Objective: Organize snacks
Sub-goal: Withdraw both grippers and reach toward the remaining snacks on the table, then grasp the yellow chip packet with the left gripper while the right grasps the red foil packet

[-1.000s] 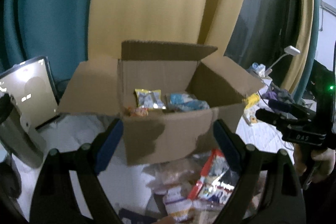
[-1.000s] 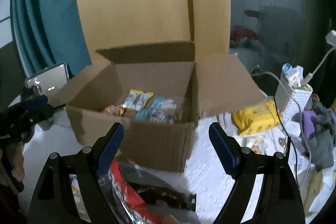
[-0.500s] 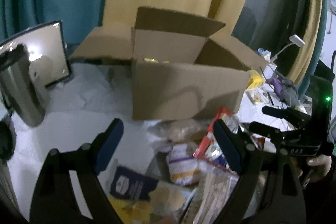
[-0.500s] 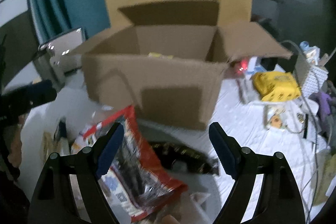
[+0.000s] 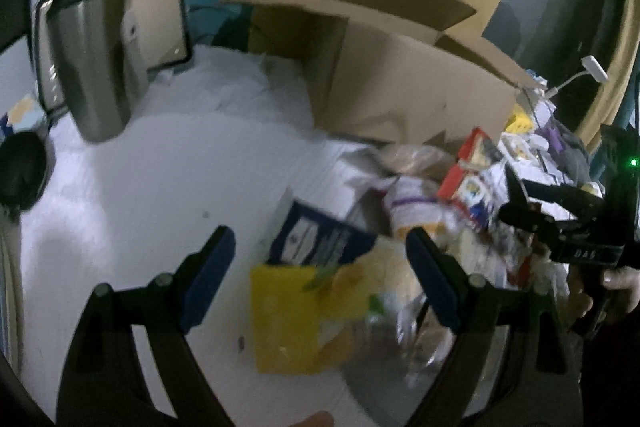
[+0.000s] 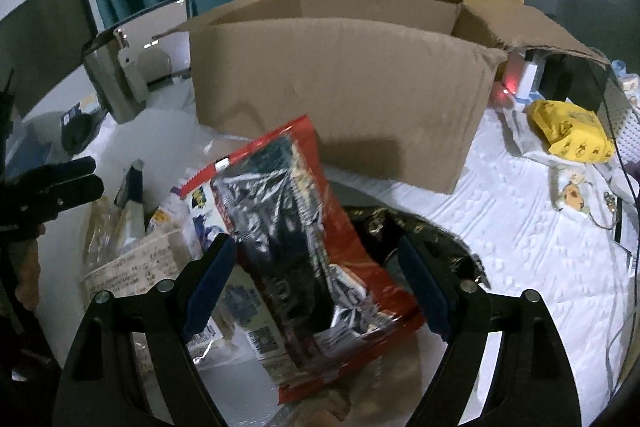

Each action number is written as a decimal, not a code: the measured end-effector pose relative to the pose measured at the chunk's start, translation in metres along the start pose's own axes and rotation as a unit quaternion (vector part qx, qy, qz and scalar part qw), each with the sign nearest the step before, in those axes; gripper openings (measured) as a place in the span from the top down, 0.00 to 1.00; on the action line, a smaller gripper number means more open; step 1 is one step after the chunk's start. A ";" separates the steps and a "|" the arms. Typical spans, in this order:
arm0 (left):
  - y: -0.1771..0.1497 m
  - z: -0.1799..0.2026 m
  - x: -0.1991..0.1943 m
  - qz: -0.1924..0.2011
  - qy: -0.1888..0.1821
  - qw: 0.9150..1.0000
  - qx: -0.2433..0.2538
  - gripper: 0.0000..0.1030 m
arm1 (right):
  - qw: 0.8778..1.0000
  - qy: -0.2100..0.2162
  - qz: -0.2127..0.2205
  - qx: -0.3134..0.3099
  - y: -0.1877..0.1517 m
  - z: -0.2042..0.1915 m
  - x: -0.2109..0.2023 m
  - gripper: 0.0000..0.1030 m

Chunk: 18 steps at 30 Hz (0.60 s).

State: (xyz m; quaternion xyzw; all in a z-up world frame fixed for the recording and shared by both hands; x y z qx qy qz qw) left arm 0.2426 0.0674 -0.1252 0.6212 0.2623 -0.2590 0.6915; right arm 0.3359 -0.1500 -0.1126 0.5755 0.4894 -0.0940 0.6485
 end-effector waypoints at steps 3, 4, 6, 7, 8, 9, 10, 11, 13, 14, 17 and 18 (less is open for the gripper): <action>-0.012 -0.004 0.001 -0.007 -0.005 1.000 -0.009 0.14 | 1.000 -0.006 -0.004 -0.007 -0.004 -0.004 0.002 0.17; -0.013 -0.005 0.002 -0.008 -0.007 1.000 -0.011 0.14 | 1.000 -0.006 -0.005 -0.007 -0.005 -0.005 0.003 0.17; -0.018 -0.006 0.002 -0.009 -0.012 1.000 -0.019 0.14 | 1.000 -0.009 -0.007 -0.008 -0.006 -0.006 0.004 0.17; -0.019 -0.006 0.001 -0.007 -0.015 1.000 -0.021 0.14 | 1.000 -0.010 -0.008 -0.009 -0.007 -0.006 0.004 0.17; -0.020 -0.007 0.000 -0.005 -0.016 1.000 -0.023 0.14 | 1.000 -0.011 -0.009 -0.010 -0.008 -0.007 0.004 0.17; -0.020 -0.006 -0.001 -0.002 -0.019 1.000 -0.024 0.14 | 1.000 -0.012 -0.010 -0.011 -0.009 -0.008 0.004 0.17; -0.020 -0.006 -0.002 0.002 -0.024 0.999 -0.025 0.14 | 1.000 -0.012 -0.010 -0.011 -0.010 -0.009 0.003 0.17; -0.021 -0.004 -0.003 0.004 -0.029 0.999 -0.027 0.14 | 1.000 -0.012 -0.010 -0.012 -0.010 -0.009 0.003 0.17; -0.021 0.000 -0.005 0.008 -0.039 0.999 -0.026 0.13 | 1.000 -0.014 -0.009 -0.011 -0.011 -0.010 0.002 0.20; -0.022 0.003 -0.004 0.007 -0.042 0.999 -0.020 0.11 | 1.000 -0.013 -0.008 -0.010 -0.011 -0.009 0.001 0.21; -0.025 0.008 0.002 0.002 -0.043 0.999 -0.011 0.07 | 1.000 -0.008 -0.006 -0.008 -0.012 -0.007 -0.003 0.36; -0.026 0.009 0.004 -0.001 -0.041 0.999 -0.007 0.07 | 1.000 -0.005 -0.007 -0.008 -0.012 -0.006 -0.004 0.41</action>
Point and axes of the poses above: each gripper's, at about its wrist camera, not at the fingertips, and x roughly the way its jaws point, z to its right, y to its top, the point moved 5 cm from there along x, roughly the way its jaws point, and after that the axes turned 10 degrees about x, right-handed, at the moved point
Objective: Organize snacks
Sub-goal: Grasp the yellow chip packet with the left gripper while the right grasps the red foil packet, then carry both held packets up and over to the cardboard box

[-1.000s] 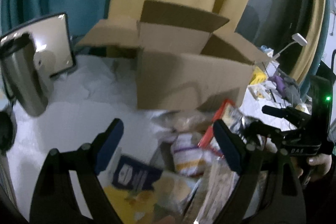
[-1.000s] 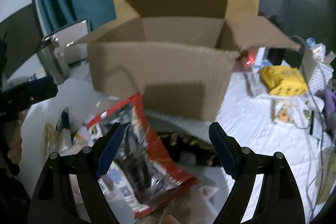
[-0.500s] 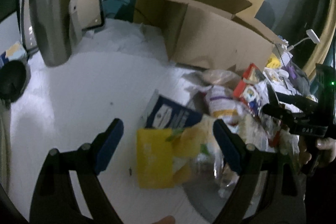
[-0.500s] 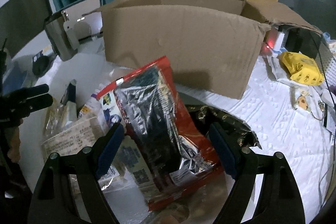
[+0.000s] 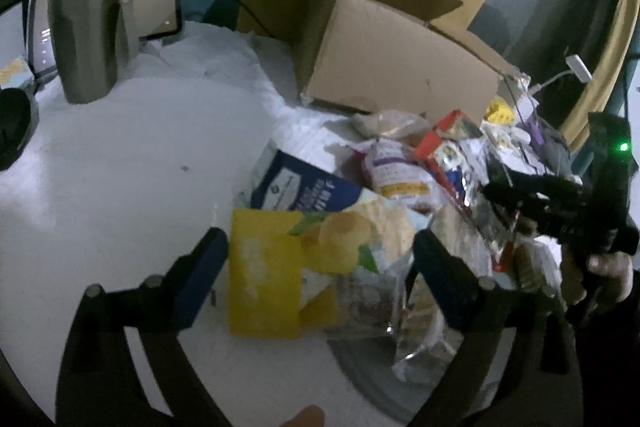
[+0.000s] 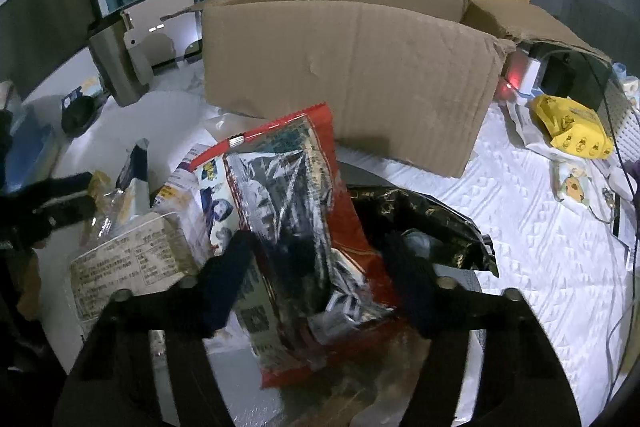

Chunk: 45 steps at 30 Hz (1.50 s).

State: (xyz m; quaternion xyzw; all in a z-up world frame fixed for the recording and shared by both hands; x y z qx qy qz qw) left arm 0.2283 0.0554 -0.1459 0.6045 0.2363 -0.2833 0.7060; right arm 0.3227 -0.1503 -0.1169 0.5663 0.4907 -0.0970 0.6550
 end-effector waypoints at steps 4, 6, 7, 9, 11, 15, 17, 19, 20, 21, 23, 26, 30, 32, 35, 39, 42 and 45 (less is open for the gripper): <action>-0.005 -0.004 0.007 -0.015 0.018 1.000 0.001 0.07 | 1.000 0.003 0.004 -0.003 -0.002 0.002 -0.004 0.61; -0.006 -0.007 0.008 -0.014 0.020 1.000 -0.004 0.06 | 1.000 0.007 0.005 -0.005 -0.003 0.002 -0.006 0.66; -0.006 -0.008 0.009 -0.015 0.020 1.000 -0.004 0.06 | 1.000 0.009 0.007 -0.007 -0.004 0.002 -0.008 0.70; -0.006 -0.010 0.010 -0.017 0.019 1.000 -0.005 0.06 | 1.000 0.011 0.012 -0.010 -0.004 0.000 -0.011 0.74; -0.007 -0.011 0.010 -0.014 0.018 1.000 -0.007 0.06 | 1.000 0.012 0.018 -0.013 -0.004 -0.001 -0.013 0.78; -0.008 -0.013 0.011 -0.017 0.015 1.000 -0.012 0.07 | 0.999 0.022 0.034 -0.016 0.002 -0.005 -0.025 0.84; -0.008 -0.012 0.010 -0.017 0.019 1.000 -0.005 0.15 | 0.999 0.024 0.042 -0.020 0.005 -0.007 -0.031 0.85; -0.007 -0.011 0.007 -0.008 0.021 1.000 0.004 0.20 | 0.998 0.028 0.049 -0.023 0.009 -0.009 -0.037 0.86; -0.006 -0.011 0.005 -0.008 0.019 1.000 0.004 0.22 | 0.998 0.029 0.054 -0.025 0.011 -0.010 -0.041 0.86; -0.006 -0.010 0.003 -0.007 0.015 1.000 0.004 0.23 | 0.998 0.029 0.057 -0.025 0.012 -0.010 -0.044 0.86; -0.004 -0.010 -0.002 -0.002 0.016 1.000 0.006 0.24 | 0.997 0.033 0.063 -0.025 0.016 -0.011 -0.049 0.86; 0.002 -0.007 -0.011 0.010 0.021 1.000 0.012 0.26 | 0.996 0.034 0.071 -0.027 0.021 -0.012 -0.056 0.86; 0.019 -0.006 -0.027 0.040 0.030 0.999 0.015 0.27 | 0.995 0.035 0.086 -0.027 0.032 -0.010 -0.064 0.86; 0.027 -0.006 -0.031 0.050 0.030 0.998 0.017 0.27 | 0.995 0.035 0.093 -0.025 0.039 -0.008 -0.067 0.86; 0.040 -0.003 -0.037 0.063 0.029 0.997 0.022 0.28 | 0.994 0.038 0.103 -0.021 0.050 -0.004 -0.071 0.86; 0.056 0.004 -0.039 0.076 0.027 0.996 0.031 0.28 | 0.993 0.039 0.114 -0.016 0.062 0.001 -0.076 0.86; 0.069 0.009 -0.039 0.086 0.023 0.995 0.039 0.28 | 0.992 0.041 0.120 -0.009 0.071 0.006 -0.077 0.86; 0.084 0.015 -0.039 0.095 0.020 0.994 0.047 0.28 | 0.991 0.036 0.128 -0.005 0.080 0.011 -0.079 0.86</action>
Point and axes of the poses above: each gripper's, at about its wrist camera, not at the fingertips, and x roughly the way its jaws point, z to its right, y to its top, the point moved 5 cm from there along x, roughly the way its jaws point, and after that the axes turned 10 degrees about x, right-handed, at the moved point
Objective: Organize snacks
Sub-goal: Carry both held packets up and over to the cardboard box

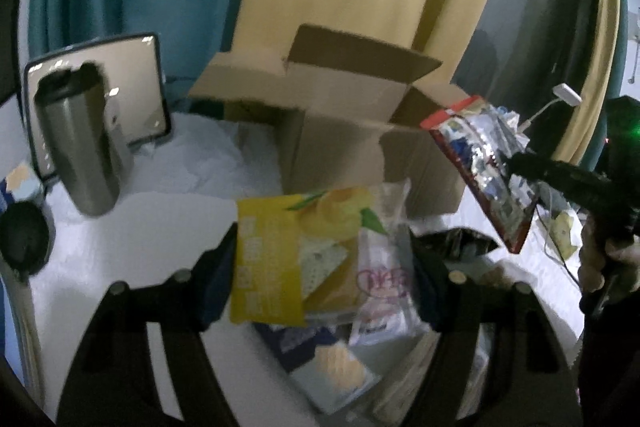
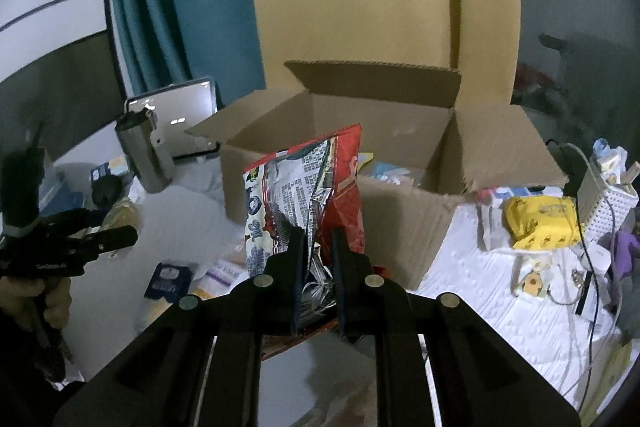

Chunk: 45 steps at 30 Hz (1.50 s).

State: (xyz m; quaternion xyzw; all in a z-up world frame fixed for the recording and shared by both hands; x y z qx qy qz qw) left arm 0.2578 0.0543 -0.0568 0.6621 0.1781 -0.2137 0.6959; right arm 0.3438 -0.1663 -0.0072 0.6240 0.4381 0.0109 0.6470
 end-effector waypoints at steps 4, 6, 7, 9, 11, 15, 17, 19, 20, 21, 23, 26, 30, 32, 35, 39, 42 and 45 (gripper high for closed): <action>0.020 0.005 0.005 0.014 -0.004 1.000 0.012 0.28 | 1.000 -0.001 0.007 0.007 0.010 0.008 0.002 0.86; 0.030 0.007 0.009 0.020 -0.005 1.000 0.020 0.28 | 1.000 -0.003 0.007 0.010 0.014 0.011 0.005 0.86; 0.035 0.007 0.010 0.022 -0.005 0.999 0.023 0.28 | 1.000 -0.006 0.008 0.009 0.016 0.013 0.007 0.86; 0.043 0.008 0.016 0.028 -0.004 0.999 0.030 0.28 | 1.000 -0.007 0.009 0.010 0.020 0.015 0.011 0.86; 0.050 0.008 0.021 0.032 -0.001 0.999 0.037 0.28 | 1.000 -0.010 0.008 0.013 0.023 0.019 0.015 0.86; 0.066 0.009 0.034 0.036 -0.004 0.998 0.048 0.28 | 0.999 -0.005 0.005 0.040 0.035 0.031 0.025 0.86; 0.075 0.010 0.040 0.040 -0.004 0.998 0.056 0.28 | 0.998 -0.004 0.007 0.054 0.041 0.037 0.029 0.86; 0.081 0.011 0.044 0.043 -0.005 0.997 0.061 0.28 | 0.998 -0.006 0.008 0.065 0.048 0.043 0.033 0.86; 0.085 0.012 0.047 0.045 -0.005 0.997 0.063 0.28 | 0.997 -0.008 0.009 0.072 0.052 0.047 0.036 0.86; 0.090 0.011 0.050 0.048 -0.004 0.997 0.066 0.28 | 0.997 -0.009 0.010 0.079 0.057 0.051 0.039 0.86; 0.097 0.011 0.055 0.052 0.000 0.996 0.068 0.28 | 0.996 -0.007 0.010 0.093 0.064 0.057 0.043 0.86; 0.110 0.010 0.064 0.058 0.002 0.996 0.066 0.28 | 0.993 -0.005 0.010 0.119 0.075 0.068 0.049 0.86; 0.126 0.008 0.078 0.058 -0.006 0.996 0.067 0.28 | 0.991 -0.007 0.007 0.136 0.088 0.079 0.062 0.86; 0.132 0.007 0.086 0.057 -0.011 0.996 0.071 0.28 | 0.990 -0.011 0.008 0.137 0.093 0.082 0.065 0.86; 0.139 0.004 0.102 0.049 -0.016 0.997 0.065 0.28 | 0.990 -0.017 0.004 0.142 0.098 0.089 0.074 0.86; 0.145 0.001 0.119 0.052 -0.030 0.996 0.060 0.26 | 0.989 -0.023 -0.002 0.146 0.103 0.097 0.090 0.86; 0.147 -0.004 0.136 0.040 -0.049 0.997 0.041 0.26 | 0.989 -0.034 0.000 0.147 0.107 0.103 0.101 0.86; 0.149 -0.003 0.147 0.038 -0.066 0.996 0.036 0.18 | 0.988 -0.044 0.002 0.150 0.110 0.109 0.108 0.86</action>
Point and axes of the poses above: each gripper's, at about its wrist camera, not at the fingertips, and x roughly the way its jaws point, z to its right, y to its top, the point moved 5 cm from there along x, roughly the way its jaws point, and after that the axes turned 10 degrees about x, right-handed, at the moved point
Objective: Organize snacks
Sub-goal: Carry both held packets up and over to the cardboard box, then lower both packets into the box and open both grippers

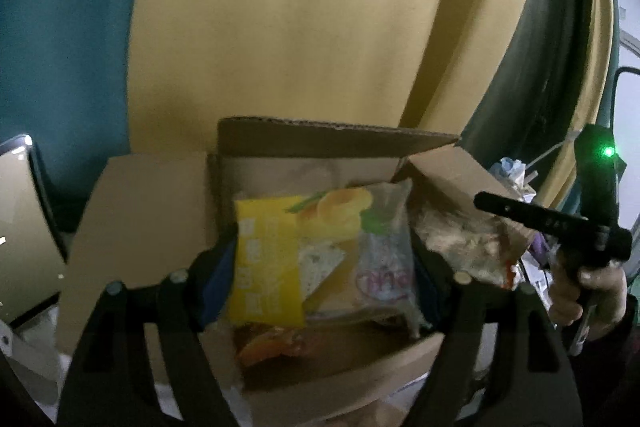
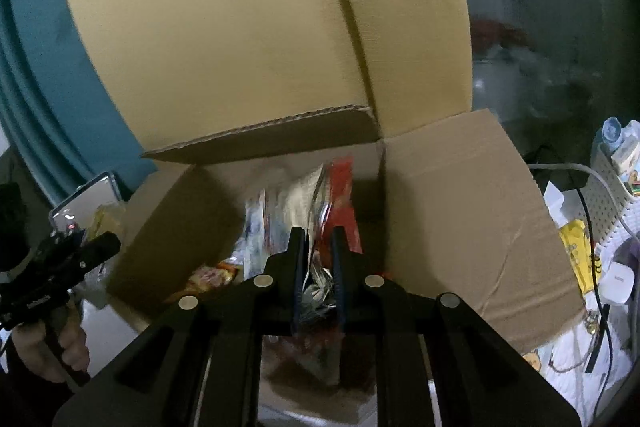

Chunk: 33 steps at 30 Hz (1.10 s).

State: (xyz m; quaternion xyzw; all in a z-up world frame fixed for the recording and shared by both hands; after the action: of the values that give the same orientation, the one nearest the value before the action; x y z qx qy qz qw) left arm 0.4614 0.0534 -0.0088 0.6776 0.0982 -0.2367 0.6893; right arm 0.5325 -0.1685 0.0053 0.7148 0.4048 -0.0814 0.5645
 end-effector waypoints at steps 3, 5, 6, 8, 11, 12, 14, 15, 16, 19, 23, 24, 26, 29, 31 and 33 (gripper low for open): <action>-0.001 -0.001 0.007 -0.002 -0.006 1.000 0.002 0.14 | 1.000 -0.017 0.002 0.003 0.002 0.005 0.005 0.86; -0.001 -0.001 0.007 -0.001 -0.008 1.000 0.001 0.13 | 1.000 -0.019 -0.003 0.004 0.001 0.006 0.006 0.85; -0.001 -0.001 0.006 0.000 -0.009 1.000 0.001 0.13 | 1.000 -0.022 -0.005 0.002 -0.001 0.006 0.006 0.85; -0.001 0.000 0.002 0.003 -0.007 1.000 0.002 0.13 | 1.000 -0.025 -0.007 -0.001 -0.003 0.005 0.005 0.85; -0.001 0.002 -0.006 0.009 -0.005 1.000 0.004 0.13 | 1.000 -0.028 -0.008 -0.005 -0.006 0.002 0.001 0.75; -0.002 0.003 -0.009 0.009 -0.005 1.000 0.002 0.13 | 1.000 -0.029 -0.008 -0.006 -0.008 0.000 -0.002 0.69; -0.003 0.006 -0.014 0.011 -0.006 1.000 0.001 0.13 | 0.999 -0.031 -0.007 -0.005 -0.010 -0.002 -0.008 0.63; -0.004 0.007 -0.018 0.012 -0.005 1.000 0.001 0.13 | 0.999 -0.031 -0.006 -0.006 -0.012 -0.004 -0.012 0.59; -0.004 0.008 -0.021 0.012 -0.005 1.000 0.001 0.13 | 0.999 -0.032 -0.004 -0.007 -0.014 -0.005 -0.017 0.56; -0.008 0.012 -0.031 0.010 -0.006 1.000 0.002 0.13 | 0.999 -0.034 -0.001 -0.011 -0.020 -0.008 -0.029 0.54; -0.013 0.021 -0.045 0.011 -0.009 1.000 0.005 0.13 | 0.999 -0.038 0.003 -0.013 -0.029 -0.010 -0.046 0.53; -0.014 0.024 -0.048 0.011 -0.012 1.000 0.006 0.13 | 0.999 -0.039 0.004 -0.014 -0.031 -0.010 -0.051 0.53; -0.017 0.027 -0.054 0.011 -0.014 1.000 0.007 0.13 | 0.999 -0.041 0.007 -0.015 -0.035 -0.011 -0.059 0.53; -0.021 0.035 -0.062 0.011 -0.018 1.000 0.011 0.13 | 0.999 -0.045 0.010 -0.016 -0.042 -0.012 -0.071 0.53; -0.024 0.040 -0.067 0.011 -0.020 1.000 0.012 0.13 | 0.999 -0.046 0.010 -0.017 -0.046 -0.012 -0.076 0.52; -0.026 0.044 -0.073 0.012 -0.021 1.000 0.015 0.13 | 0.999 -0.047 0.009 -0.019 -0.052 -0.012 -0.082 0.52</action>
State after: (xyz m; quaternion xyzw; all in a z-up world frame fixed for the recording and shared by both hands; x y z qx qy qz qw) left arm 0.3779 0.0249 0.0040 0.6838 0.0724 -0.2439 0.6838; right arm 0.4399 -0.1961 0.0181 0.7031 0.3725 -0.1019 0.5972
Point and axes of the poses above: each gripper's, at about its wrist camera, not at the fingertips, and x roughly the way its jaws point, z to its right, y to its top, the point moved 5 cm from there along x, roughly the way its jaws point, and after that the axes turned 10 degrees about x, right-handed, at the moved point
